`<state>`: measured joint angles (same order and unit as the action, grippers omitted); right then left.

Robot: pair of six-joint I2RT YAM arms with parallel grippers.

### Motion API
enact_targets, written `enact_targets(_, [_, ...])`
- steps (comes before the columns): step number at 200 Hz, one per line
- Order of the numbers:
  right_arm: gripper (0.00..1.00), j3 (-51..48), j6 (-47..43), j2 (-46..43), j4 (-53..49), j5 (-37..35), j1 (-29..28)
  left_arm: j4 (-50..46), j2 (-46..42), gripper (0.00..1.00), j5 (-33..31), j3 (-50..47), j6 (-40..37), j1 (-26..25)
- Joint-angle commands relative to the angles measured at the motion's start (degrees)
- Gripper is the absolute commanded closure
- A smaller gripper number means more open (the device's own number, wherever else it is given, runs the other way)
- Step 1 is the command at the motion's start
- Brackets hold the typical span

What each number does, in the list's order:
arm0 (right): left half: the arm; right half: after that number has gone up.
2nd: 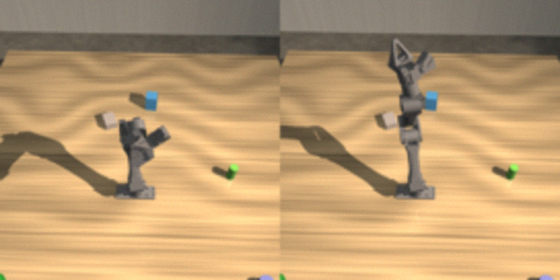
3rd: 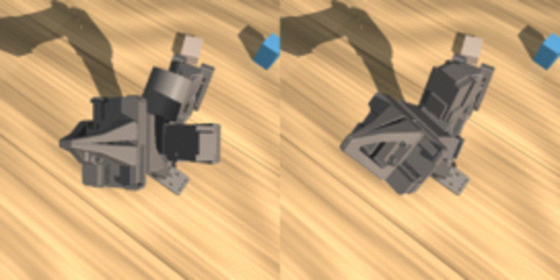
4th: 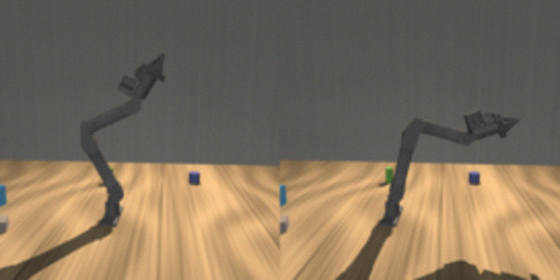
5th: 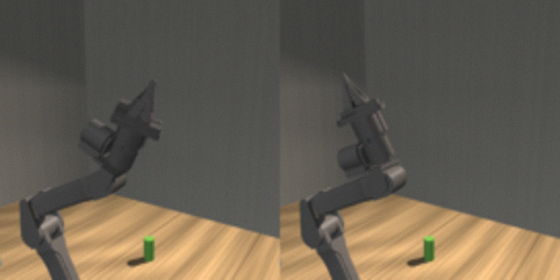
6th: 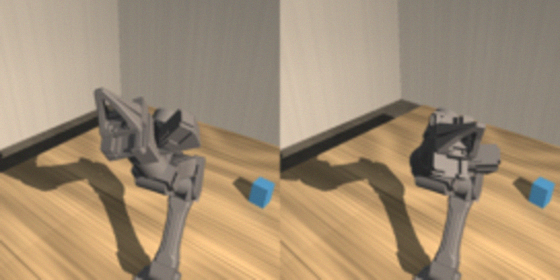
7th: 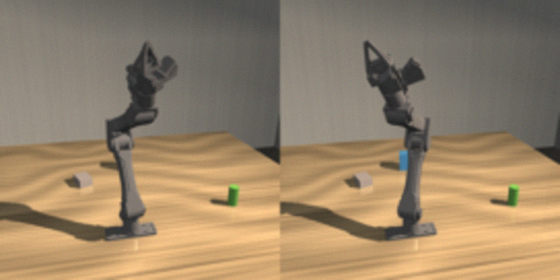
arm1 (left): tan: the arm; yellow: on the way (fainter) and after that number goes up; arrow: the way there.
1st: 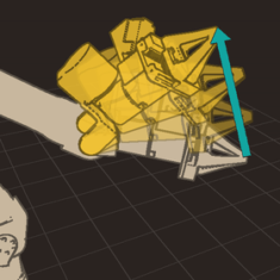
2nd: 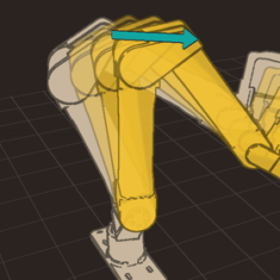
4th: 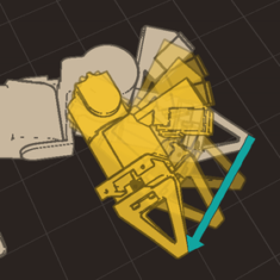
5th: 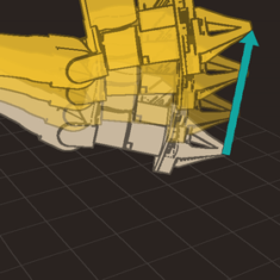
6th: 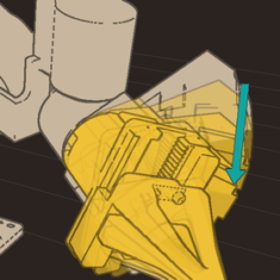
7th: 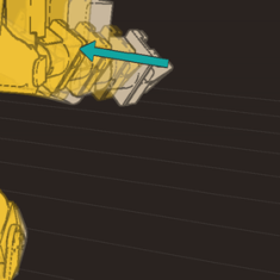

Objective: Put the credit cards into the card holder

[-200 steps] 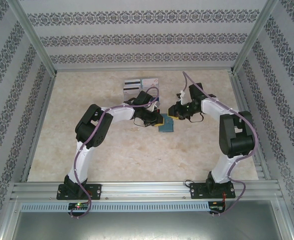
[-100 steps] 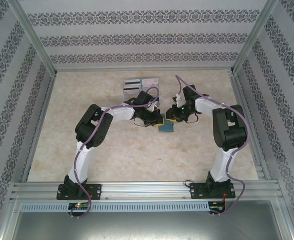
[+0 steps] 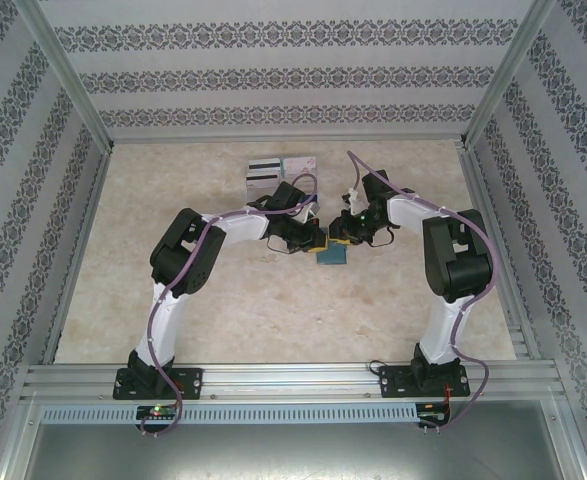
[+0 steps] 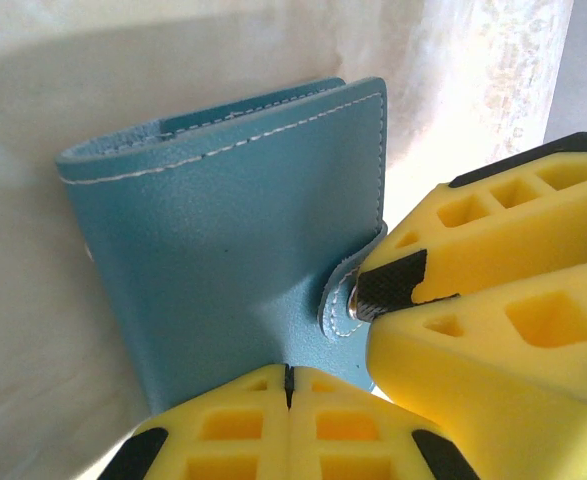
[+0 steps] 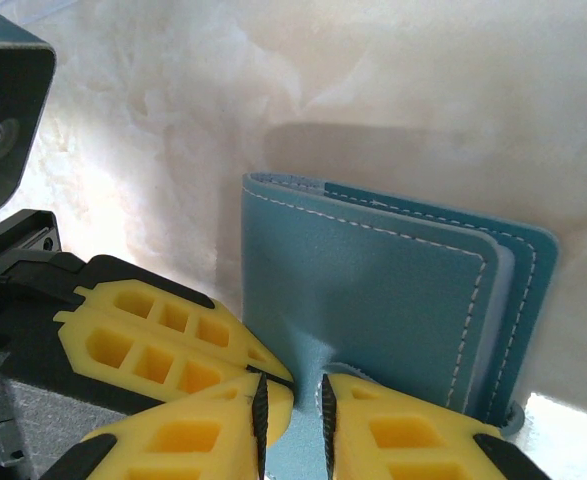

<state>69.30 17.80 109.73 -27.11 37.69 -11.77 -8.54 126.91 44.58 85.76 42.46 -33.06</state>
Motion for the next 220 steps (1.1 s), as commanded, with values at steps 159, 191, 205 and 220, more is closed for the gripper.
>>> enact_targets(159, [0.76, -5.8, -0.8, 1.9, 1.3, 0.2, -0.4, 0.4, 2.0, 1.00, -1.5, 0.7, 0.0, -1.0])
enact_targets(191, [0.76, -6.1, -2.7, 2.2, -0.4, -4.7, -2.1, 0.7, 2.0, 1.00, -1.6, 0.5, 0.3, -1.0])
enact_targets(205, [0.77, -6.8, -3.0, 2.1, -0.6, -6.6, -2.7, 0.8, 2.0, 1.00, -1.6, 0.4, 0.3, -1.0])
enact_targets(220, [0.81, -7.8, -3.1, 1.8, -0.5, -8.4, -3.2, 0.7, 2.1, 1.00, -1.5, 0.4, 0.3, -1.0])
